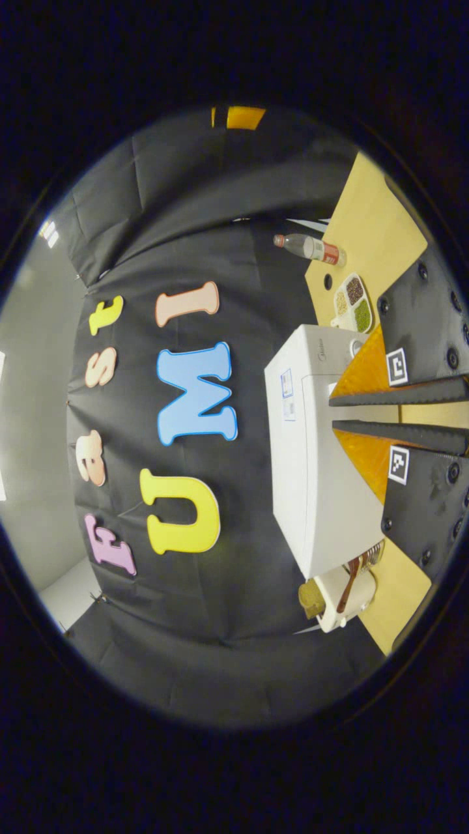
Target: Open the microwave oven with the left hand, put the food in, and close the microwave oven.
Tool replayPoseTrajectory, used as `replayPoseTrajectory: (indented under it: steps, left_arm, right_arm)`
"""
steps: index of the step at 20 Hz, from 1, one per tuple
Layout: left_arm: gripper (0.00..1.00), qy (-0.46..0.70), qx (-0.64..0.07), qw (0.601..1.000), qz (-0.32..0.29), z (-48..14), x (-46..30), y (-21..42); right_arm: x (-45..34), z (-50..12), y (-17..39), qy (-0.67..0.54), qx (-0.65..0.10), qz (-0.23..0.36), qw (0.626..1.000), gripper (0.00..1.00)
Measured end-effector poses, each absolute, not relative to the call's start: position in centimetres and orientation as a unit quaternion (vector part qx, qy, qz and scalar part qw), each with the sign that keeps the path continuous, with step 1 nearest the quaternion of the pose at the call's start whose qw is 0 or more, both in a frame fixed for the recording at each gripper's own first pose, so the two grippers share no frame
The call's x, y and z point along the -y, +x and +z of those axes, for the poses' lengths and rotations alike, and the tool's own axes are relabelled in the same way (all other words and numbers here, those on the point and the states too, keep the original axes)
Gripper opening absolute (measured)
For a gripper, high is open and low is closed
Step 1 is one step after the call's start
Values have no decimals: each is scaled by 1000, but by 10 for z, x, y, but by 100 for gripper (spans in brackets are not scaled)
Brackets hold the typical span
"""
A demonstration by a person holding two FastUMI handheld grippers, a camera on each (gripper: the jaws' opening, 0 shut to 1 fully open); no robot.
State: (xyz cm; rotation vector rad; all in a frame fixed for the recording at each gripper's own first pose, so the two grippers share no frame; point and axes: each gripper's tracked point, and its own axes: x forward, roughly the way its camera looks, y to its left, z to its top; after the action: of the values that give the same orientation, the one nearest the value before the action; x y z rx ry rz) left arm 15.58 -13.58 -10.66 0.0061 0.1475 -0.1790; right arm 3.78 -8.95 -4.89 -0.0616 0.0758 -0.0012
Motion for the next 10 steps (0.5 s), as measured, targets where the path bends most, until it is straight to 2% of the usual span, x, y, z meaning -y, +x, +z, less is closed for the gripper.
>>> replayPoseTrajectory:
  steps: [10]
  left_arm:
    - [19, 6, -15, 996, -83, -19, 86, 35]
  right_arm:
    - [57, -30, 6, -1, -18, 12, 1000, 97]
